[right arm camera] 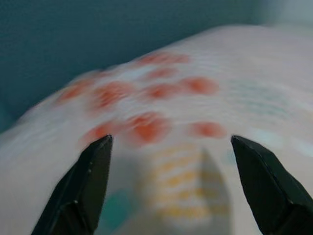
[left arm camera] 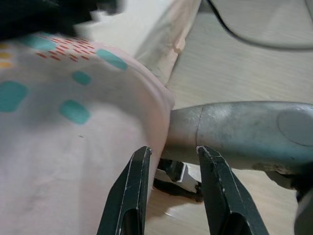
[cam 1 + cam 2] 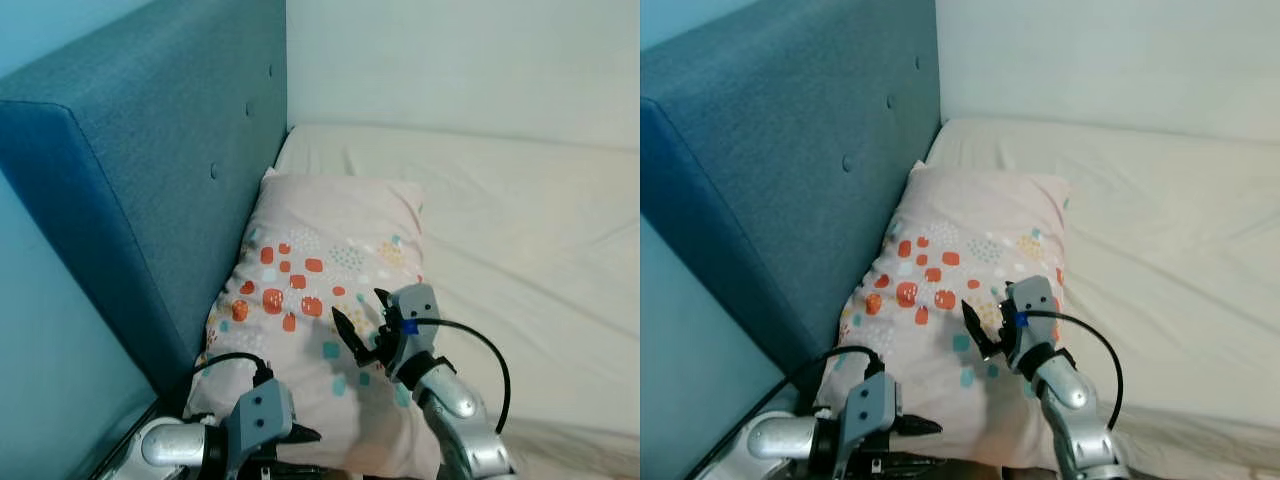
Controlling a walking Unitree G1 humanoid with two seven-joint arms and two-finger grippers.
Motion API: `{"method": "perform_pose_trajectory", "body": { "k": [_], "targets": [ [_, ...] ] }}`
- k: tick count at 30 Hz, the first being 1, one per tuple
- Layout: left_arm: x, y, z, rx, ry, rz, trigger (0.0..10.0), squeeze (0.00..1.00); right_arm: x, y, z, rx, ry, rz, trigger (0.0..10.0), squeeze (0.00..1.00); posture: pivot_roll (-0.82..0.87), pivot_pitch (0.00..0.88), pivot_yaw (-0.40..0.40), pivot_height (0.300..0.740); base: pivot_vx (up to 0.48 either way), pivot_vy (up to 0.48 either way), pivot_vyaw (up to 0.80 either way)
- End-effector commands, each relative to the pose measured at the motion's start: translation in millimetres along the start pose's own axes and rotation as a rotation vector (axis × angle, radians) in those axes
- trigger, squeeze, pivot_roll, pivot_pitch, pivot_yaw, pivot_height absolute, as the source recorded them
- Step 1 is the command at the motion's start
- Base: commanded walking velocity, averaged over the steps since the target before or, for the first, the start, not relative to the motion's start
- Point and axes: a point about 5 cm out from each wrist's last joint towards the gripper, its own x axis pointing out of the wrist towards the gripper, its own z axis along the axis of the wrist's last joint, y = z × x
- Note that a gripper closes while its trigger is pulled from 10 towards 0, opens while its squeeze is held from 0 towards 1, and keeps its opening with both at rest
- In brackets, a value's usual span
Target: Clean up the room
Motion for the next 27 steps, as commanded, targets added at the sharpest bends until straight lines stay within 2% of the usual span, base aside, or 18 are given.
{"method": "perform_pose_trajectory", "body": {
  "k": [1,2,3,5,6,7,9,10,12,13,14,15,16,18,21,24,26,27],
  "targets": [
    [0.9,0.5,-3,-0.026,0.006,0.008,10.0,0.0,-0.4,13.9,0,-0.009,0.045,0.133,10.0,0.0,0.03,0.131,-0.08,0.583,0.0,0.0,0.0],
    [2.2,1.0,-2,-0.031,0.004,0.004,10.0,0.0,-4.3,16.7,3,-0.054,0.081,0.218,10.0,0.0,0.03,0.128,-0.079,0.583,0.0,0.0,0.0],
    [2.2,1.0,-2,-0.031,0.004,0.004,10.0,0.0,-4.3,16.7,3,-0.054,0.081,0.218,10.0,0.0,0.03,0.128,-0.079,0.583,0.0,0.0,0.0],
    [4.5,1.4,-1,-0.035,0.015,-0.016,10.0,0.0,-10.3,15.3,13,-0.083,0.101,0.313,10.0,0.0,0.02,0.126,-0.077,0.583,0.0,0.0,0.0],
    [5.6,1.7,-1,-0.033,0.024,-0.027,10.0,0.0,-13.5,13.8,19,-0.077,0.101,0.352,5.1,0.0,0.02,0.125,-0.076,0.583,0.0,0.0,0.0],
    [6.3,2.4,-1,-0.031,0.029,-0.033,10.0,0.0,-17.1,13.1,24,-0.064,0.105,0.396,1.8,0.0,0.02,0.124,-0.076,0.583,0.0,0.0,0.0],
    [6.3,2.4,-1,-0.031,0.029,-0.033,10.0,0.0,-17.1,13.1,24,-0.064,0.105,0.396,1.8,0.0,0.02,0.124,-0.076,0.583,0.0,0.0,0.0],
    [7.0,3.1,-1,-0.031,0.035,-0.043,9.2,0.0,-22.5,14.8,27,-0.04,0.12,0.46,0.0,0.0,0.02,0.123,-0.076,0.583,0.0,0.0,0.0],
    [7.0,3.1,-1,-0.031,0.035,-0.043,9.2,0.0,-22.5,14.8,27,-0.04,0.12,0.46,0.0,0.0,0.02,0.123,-0.076,0.583,0.0,0.0,0.0],
    [7.7,3.7,-1,-0.034,0.037,-0.054,6.8,0.0,-28.1,18.4,27,-0.016,0.149,0.528,0.0,0.0,0.02,0.122,-0.078,0.583,0.0,0.0,0.0],
    [9.1,4.2,-2,-0.033,0.045,-0.07,0.0,0.0,-36.1,26.7,22,0.007,0.216,0.626,0.0,0.0,0.02,0.122,-0.081,0.583,0.0,0.0,0.0],
    [9.1,4.2,-2,-0.033,0.045,-0.07,0.0,0.0,-36.1,26.7,22,0.007,0.216,0.626,0.0,0.0,0.02,0.122,-0.081,0.583,0.0,0.0,0.0],
    [10.4,4.2,-3,-0.036,0.053,-0.086,0.0,0.0,-42.5,33.8,17,0.029,0.272,0.699,0.0,0.0,0.02,0.12,-0.082,0.583,0.0,0.0,0.0],
    [10.4,4.2,-3,-0.036,0.053,-0.086,0.0,0.0,-42.5,33.8,17,0.029,0.272,0.699,0.0,0.0,0.02,0.12,-0.082,0.583,0.0,0.0,0.0],
    [14.2,2.8,-6,-0.045,0.068,-0.1,0.0,0.0,-50.8,58.1,-10,0.009,0.46,0.836,0.0,0.0,0.01,0.118,-0.086,0.583,0.0,0.0,0.0],
    [14.8,2.4,-7,-0.048,0.07,-0.1,0.0,0.0,-50.1,62.0,-16,-0.012,0.491,0.846,0.0,0.0,0.01,0.117,-0.086,0.583,0.0,0.0,0.0],
    [16.6,2.8,-8,-0.041,0.083,-0.088,0.0,0.0,-37.6,61.2,-29,-0.137,0.526,0.767,0.0,0.0,0.01,0.118,-0.088,0.583,0.0,0.0,0.0],
    [16.6,2.8,-8,-0.041,0.083,-0.088,0.0,0.0,-37.6,61.2,-29,-0.137,0.526,0.767,0.0,0.0,0.01,0.118,-0.088,0.583,0.0,0.0,0.0]
  ]
}}
